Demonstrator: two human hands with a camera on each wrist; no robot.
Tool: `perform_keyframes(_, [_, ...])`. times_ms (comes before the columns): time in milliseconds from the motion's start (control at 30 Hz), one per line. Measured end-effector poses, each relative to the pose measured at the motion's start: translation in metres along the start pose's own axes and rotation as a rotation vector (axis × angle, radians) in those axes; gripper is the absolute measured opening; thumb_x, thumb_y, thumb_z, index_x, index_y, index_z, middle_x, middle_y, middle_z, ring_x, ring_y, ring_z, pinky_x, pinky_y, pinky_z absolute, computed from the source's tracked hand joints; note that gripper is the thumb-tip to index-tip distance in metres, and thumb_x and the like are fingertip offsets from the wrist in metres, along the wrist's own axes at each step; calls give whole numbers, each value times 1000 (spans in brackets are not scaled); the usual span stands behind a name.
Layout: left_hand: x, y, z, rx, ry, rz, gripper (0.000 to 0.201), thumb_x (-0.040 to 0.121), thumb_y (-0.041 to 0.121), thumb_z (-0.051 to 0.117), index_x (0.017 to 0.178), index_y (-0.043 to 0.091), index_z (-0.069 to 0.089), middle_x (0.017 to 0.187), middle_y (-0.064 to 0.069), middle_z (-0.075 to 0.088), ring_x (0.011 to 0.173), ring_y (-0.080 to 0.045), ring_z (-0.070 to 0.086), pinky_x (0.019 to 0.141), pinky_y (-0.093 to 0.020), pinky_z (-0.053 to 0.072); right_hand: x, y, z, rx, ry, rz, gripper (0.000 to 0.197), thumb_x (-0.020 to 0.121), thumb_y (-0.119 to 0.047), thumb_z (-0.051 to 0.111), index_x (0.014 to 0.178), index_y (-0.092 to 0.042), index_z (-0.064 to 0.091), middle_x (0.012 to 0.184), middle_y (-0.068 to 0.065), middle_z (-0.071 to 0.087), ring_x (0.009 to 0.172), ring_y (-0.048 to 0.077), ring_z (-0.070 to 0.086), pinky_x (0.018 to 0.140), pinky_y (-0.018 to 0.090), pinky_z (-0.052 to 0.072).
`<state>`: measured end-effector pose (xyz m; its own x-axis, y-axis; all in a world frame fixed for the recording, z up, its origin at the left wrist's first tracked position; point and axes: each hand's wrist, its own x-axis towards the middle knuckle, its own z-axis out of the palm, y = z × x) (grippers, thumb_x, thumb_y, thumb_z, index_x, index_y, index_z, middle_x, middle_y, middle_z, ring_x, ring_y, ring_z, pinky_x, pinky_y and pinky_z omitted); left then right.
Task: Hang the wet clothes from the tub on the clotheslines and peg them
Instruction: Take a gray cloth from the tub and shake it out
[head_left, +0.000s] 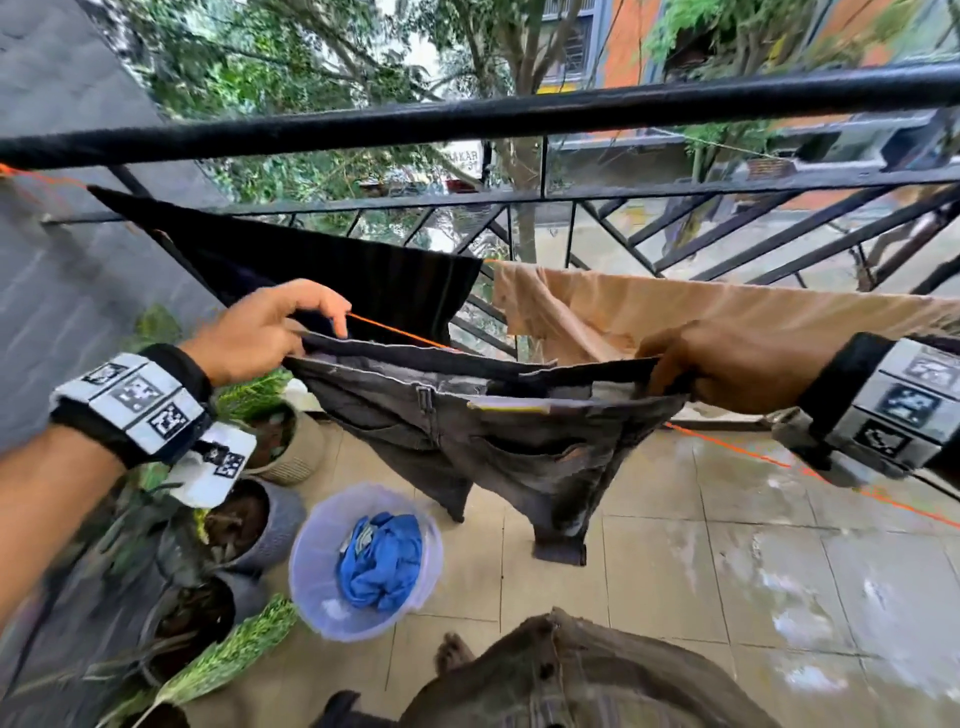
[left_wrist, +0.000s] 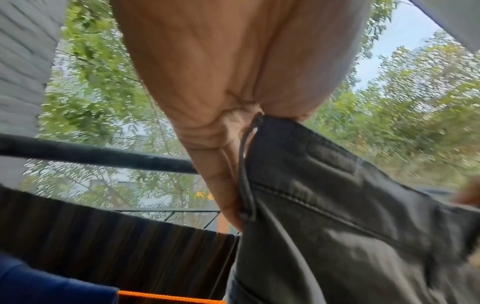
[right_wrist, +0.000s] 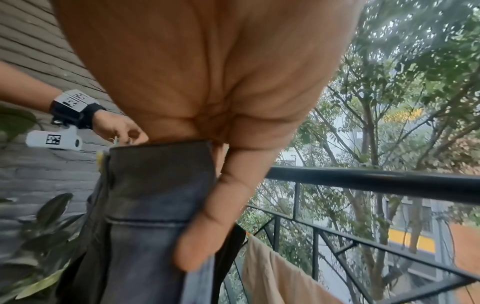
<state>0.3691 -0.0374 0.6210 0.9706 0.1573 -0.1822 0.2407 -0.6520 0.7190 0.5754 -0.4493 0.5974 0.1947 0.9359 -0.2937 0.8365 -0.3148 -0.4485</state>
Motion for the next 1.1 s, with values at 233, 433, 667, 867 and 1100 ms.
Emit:
perform_keyframes(233, [-25,30,27,83,-295,154,84,56,-8,32,121,31,67,134,4,59,126,-6,54,106,-24,42,21,20,-11,-296,142,257,24,68,-2,66,77,-24,69,91,-5,62,84,27,59,65,28,37])
perform_keyframes(433, [-35,25,48,350,-356,175,77,62,6,32,122,36,69,125,25,56,115,9,50,97,-8,34,41,38,-12,-265,148,329,21,66,-18,50,79,-11,65,87,15,62,87,38,60,67,30,34])
perform_keyframes(667, [-20,-16,36,196,-90,-173,58,68,25,39,117,24,70,103,7,64,92,-2,55,83,-19,38,27,5,10,-118,119,-14,33,76,-38,36,64,-14,55,79,6,58,72,23,52,66,35,43])
perform_keyframes(867, [-21,-37,40,49,199,-215,33,82,22,60,113,18,74,106,2,72,99,-11,66,92,-25,48,23,-12,53,-225,58,-89,44,85,-71,51,82,-31,68,90,-6,47,73,12,50,64,28,44])
perform_keyframes(1100, [-26,-43,38,117,391,-193,38,83,52,71,104,21,76,101,6,73,96,-10,66,84,-27,49,32,1,75,-263,175,-163,49,98,-48,40,80,-15,73,111,13,55,85,32,61,78,38,54])
